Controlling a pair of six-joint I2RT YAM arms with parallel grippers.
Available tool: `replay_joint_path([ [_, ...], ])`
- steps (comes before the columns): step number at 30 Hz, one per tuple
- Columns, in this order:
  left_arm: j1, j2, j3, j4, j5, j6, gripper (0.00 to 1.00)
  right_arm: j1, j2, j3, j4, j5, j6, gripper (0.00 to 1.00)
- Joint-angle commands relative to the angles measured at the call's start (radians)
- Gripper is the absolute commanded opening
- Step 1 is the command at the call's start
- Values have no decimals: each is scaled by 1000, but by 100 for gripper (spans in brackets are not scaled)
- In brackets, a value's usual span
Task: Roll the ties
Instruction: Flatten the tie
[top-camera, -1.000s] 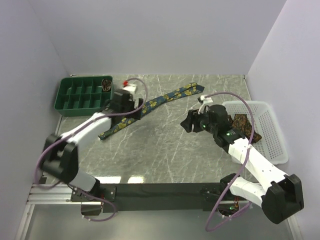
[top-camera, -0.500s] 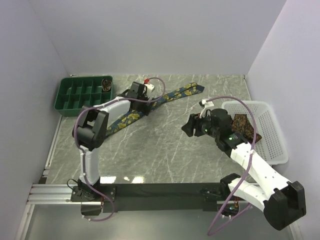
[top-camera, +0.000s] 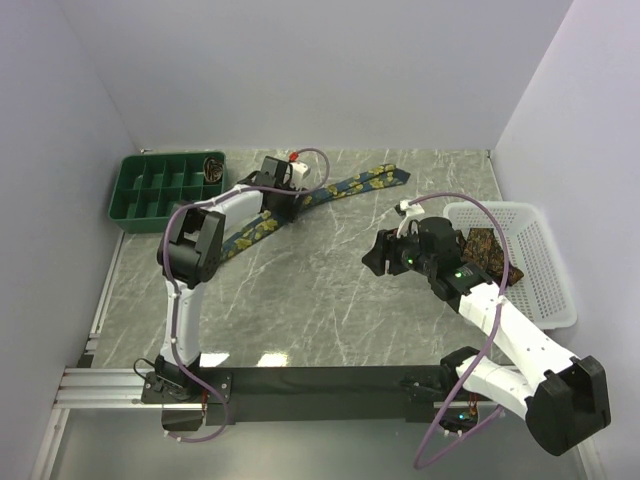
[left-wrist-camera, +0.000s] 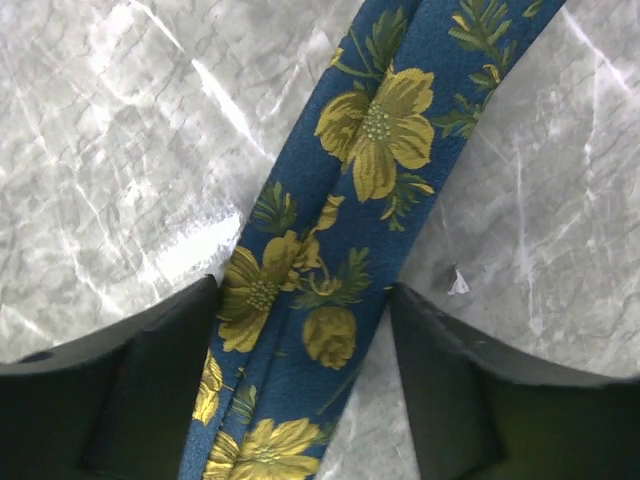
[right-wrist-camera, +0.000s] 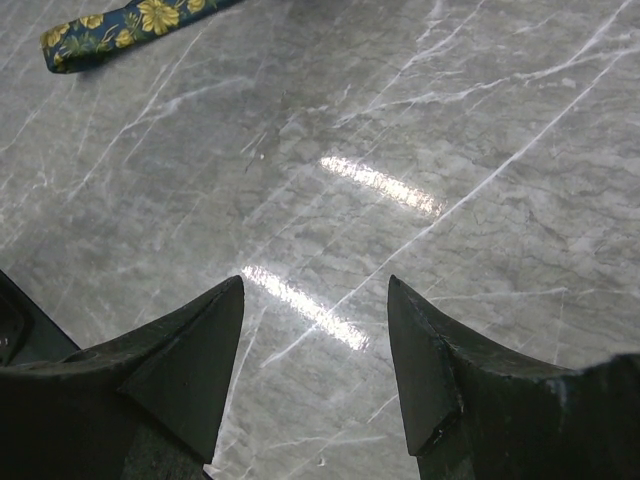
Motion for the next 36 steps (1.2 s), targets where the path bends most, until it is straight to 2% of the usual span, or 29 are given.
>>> replay_joint_path([
  [1, 16, 38, 54, -59, 69, 3, 70, 5, 3, -7, 9, -14, -7, 66],
  [6, 53, 88, 131, -156, 158, -20, 60, 5, 4, -5, 20, -37, 4, 66],
  [9, 54, 108, 146, -197, 201, -39, 49, 5, 0, -9, 20, -42, 8, 66],
  [11, 48, 110, 142, -219, 249, -58, 47, 5, -3, -13, 20, -42, 11, 66],
  [15, 2, 62, 45, -188, 235, -123, 47, 5, -14, -19, 29, -42, 21, 66],
  [21, -116, -11, -97, -137, 174, -342, 46, 5, -43, -32, 37, -20, 41, 66],
  [25, -223, -30, -154, -134, 102, -486, 52, 5, -66, -44, 35, 15, 48, 66],
  [26, -262, -34, -164, -130, 88, -566, 52, 4, -71, -45, 34, 27, 54, 66],
  [32, -323, -118, -233, -73, 44, -790, 60, -5, -46, -18, 32, 153, 88, 66],
  [33, -323, -141, -255, -71, 21, -799, 69, -10, -36, -9, 29, 162, 93, 66],
  [35, -322, -216, -288, -77, -53, -815, 79, -30, 19, 31, 22, 187, 102, 66],
  [36, -322, -247, -302, -74, -55, -818, 87, -36, 62, 47, 17, 193, 103, 66],
])
